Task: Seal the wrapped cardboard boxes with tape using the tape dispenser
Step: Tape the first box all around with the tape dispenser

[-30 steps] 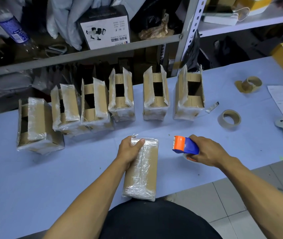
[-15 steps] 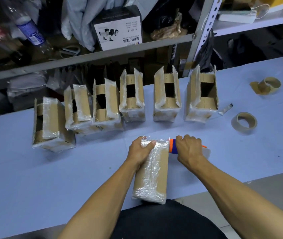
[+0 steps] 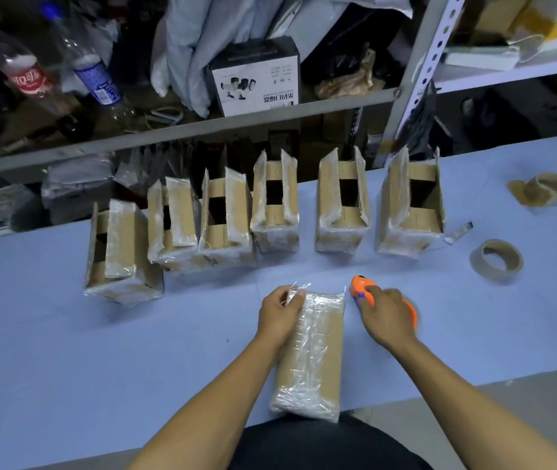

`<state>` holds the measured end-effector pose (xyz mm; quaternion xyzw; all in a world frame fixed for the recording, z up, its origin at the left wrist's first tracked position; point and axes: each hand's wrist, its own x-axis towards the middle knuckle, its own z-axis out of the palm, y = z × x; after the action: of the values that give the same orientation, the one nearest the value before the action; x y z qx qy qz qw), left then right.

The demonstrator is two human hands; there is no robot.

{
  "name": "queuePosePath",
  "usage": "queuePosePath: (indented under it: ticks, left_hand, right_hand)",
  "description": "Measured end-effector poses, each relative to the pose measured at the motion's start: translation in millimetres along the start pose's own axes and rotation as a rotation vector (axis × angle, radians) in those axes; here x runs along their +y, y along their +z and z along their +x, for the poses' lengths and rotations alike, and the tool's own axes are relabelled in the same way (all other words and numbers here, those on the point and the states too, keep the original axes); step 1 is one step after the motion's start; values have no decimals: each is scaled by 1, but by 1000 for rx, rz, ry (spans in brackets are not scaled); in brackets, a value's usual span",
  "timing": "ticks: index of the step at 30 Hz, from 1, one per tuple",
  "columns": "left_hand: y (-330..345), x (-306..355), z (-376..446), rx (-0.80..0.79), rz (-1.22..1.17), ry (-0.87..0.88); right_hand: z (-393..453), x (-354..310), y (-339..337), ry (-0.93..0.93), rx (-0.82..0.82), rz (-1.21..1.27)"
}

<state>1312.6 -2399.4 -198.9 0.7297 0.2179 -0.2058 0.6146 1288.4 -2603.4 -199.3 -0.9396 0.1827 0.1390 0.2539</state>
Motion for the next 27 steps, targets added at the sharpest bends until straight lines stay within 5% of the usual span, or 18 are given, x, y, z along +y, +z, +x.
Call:
queuePosePath:
  ticks: [4,9,18,27]
  left_hand:
    - [0,-2,-4,94,-96,53]
    - [-6,32,-8,58,-285,204]
    - [-6,43,-27,11,-356,453]
    - [-9,33,-26,156,-337,382]
  right_hand:
    - [-17,-32,-4,-34,-204,647]
    - [-19,-56,-21,-88,32,886]
    - [-33,-69,-32,-225,328,772]
    - [-25,-92,-12,-87,355,812]
